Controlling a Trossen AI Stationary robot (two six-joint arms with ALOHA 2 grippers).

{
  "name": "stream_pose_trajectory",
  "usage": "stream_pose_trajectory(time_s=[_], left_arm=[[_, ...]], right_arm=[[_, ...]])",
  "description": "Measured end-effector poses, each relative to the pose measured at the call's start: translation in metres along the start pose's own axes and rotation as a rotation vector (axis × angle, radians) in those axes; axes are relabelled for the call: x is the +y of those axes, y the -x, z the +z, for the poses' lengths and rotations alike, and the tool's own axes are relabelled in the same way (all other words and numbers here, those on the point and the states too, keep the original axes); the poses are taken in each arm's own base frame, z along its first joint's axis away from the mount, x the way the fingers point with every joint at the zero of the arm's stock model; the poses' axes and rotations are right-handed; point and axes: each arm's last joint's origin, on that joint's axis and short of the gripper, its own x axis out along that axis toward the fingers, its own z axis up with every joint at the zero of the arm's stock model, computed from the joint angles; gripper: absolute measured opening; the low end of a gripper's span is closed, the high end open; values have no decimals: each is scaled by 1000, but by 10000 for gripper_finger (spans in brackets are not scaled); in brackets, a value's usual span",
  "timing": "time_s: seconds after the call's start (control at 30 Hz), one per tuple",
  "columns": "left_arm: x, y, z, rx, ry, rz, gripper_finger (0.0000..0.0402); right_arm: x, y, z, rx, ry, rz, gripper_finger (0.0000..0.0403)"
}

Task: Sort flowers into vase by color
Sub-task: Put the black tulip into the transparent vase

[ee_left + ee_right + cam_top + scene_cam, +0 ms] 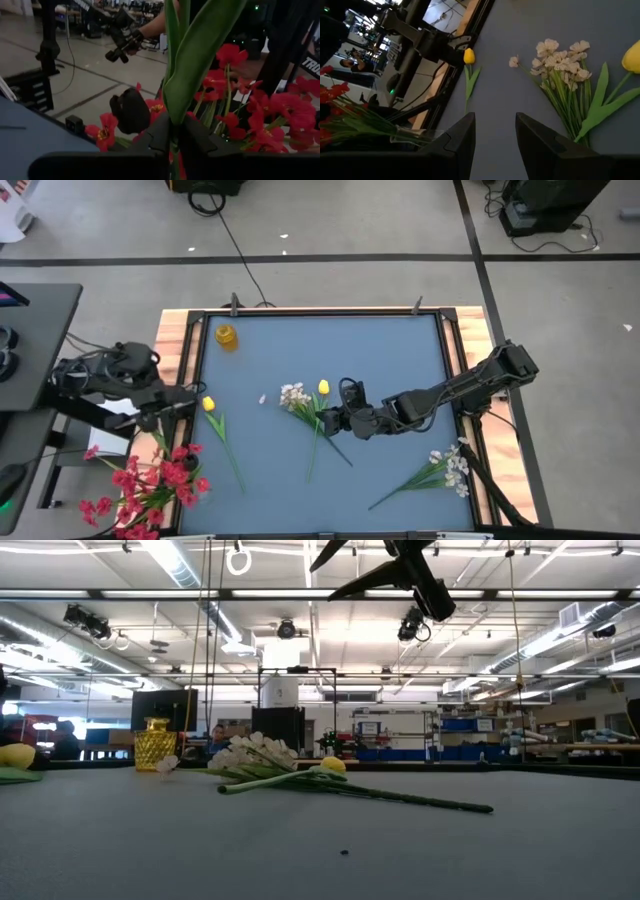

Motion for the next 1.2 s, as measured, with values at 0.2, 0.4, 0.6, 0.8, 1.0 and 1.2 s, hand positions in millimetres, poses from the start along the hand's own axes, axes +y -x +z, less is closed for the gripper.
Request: stream_pose_trajectory(time_s=[0.2, 0.4, 0.6, 0.8, 1.0, 1.2], left_arm=[[3, -2, 0, 10, 15, 0, 44], [3, -2, 0, 11, 68, 0, 76], [2, -2, 0, 12, 137, -18, 120], [1, -2, 2, 2, 191, -58, 147], [-3, 1, 12, -30, 170, -63, 157], [-13, 7, 28, -62, 165, -70, 157]], right_arm=[[0, 0, 0, 0, 5, 1, 148], [0, 0, 0, 1, 22, 1, 148], [0, 0, -1, 27, 38, 7, 148], [0, 0, -2, 52, 44, 11, 150], [0, 0, -2, 56, 62, 13, 150], [0, 0, -3, 99, 71, 23, 150]])
